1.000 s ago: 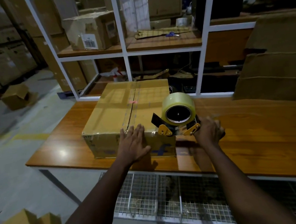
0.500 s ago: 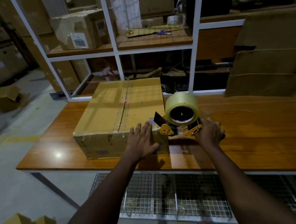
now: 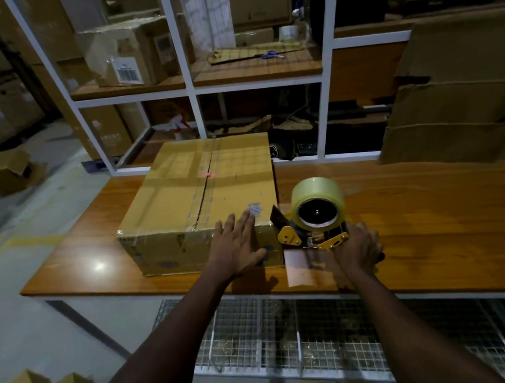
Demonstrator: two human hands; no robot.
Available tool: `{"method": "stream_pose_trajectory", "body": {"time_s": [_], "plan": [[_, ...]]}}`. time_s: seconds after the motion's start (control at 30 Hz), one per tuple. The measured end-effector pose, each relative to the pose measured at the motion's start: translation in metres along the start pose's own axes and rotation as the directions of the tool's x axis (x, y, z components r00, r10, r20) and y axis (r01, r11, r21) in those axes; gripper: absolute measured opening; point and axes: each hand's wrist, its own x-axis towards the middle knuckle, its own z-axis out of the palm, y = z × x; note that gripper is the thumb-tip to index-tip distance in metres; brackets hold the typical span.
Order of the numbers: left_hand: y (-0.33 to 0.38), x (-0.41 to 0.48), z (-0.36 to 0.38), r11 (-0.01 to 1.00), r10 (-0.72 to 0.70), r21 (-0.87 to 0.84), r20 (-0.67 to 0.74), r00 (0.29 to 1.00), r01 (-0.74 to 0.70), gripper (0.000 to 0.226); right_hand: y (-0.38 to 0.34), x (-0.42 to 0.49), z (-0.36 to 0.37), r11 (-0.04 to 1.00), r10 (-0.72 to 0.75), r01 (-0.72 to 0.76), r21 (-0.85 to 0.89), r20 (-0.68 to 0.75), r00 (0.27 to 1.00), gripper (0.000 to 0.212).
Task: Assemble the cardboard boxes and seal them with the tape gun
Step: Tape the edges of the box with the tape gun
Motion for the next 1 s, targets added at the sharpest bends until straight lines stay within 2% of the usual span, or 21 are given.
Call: {"method": "stream_pose_trajectory", "body": {"time_s": [0.13,0.2,0.27,0.4,0.53,0.7,0.87,1.0], "plan": [[0.004,0.002,0.001,1.000,0.007,-0.008,0.006,1.000,-0.007,0.113,-0.006,-0.006,0.000,1.000,0.016,-0.016,0.024,-0.014,1.000,0.020],[0.005,0.003,0.002,1.000,0.006,-0.001,0.001,1.000,-0.006,0.116,-0.009,-0.007,-0.001,1.000,0.003,-0.004,-0.023,-0.040,0.999,0.016],[0.006,0.004,0.003,1.000,0.002,-0.007,0.004,1.000,-0.002,0.117,-0.013,-0.009,-0.001,0.998,0.056,-0.058,-0.037,-0.039,0.998,0.006],[0.005,0.006,0.005,1.000,0.011,0.000,0.008,1.000,-0.011,0.109,-0.015,-0.021,0.006,0.978,0.202,-0.201,-0.052,0.023,0.979,0.029],[-0.001,0.004,0.001,0.999,0.045,0.007,0.002,0.999,-0.045,0.104,-0.016,-0.037,-0.005,0.977,0.202,-0.203,-0.070,-0.023,0.979,0.019],[-0.003,0.002,0.000,0.999,0.040,0.000,-0.019,0.999,-0.040,0.098,0.023,-0.058,-0.018,0.944,0.244,-0.244,-0.222,-0.024,0.969,0.014],[0.015,0.005,-0.011,1.000,0.028,0.003,-0.058,0.998,-0.028,0.086,0.021,-0.053,-0.026,0.940,0.329,-0.337,-0.059,-0.112,0.938,0.022],[0.039,0.016,-0.015,0.987,0.126,0.102,-0.042,0.991,-0.122,0.072,-0.007,-0.032,-0.046,0.943,0.326,-0.333,-0.017,-0.172,0.930,0.023]]}}
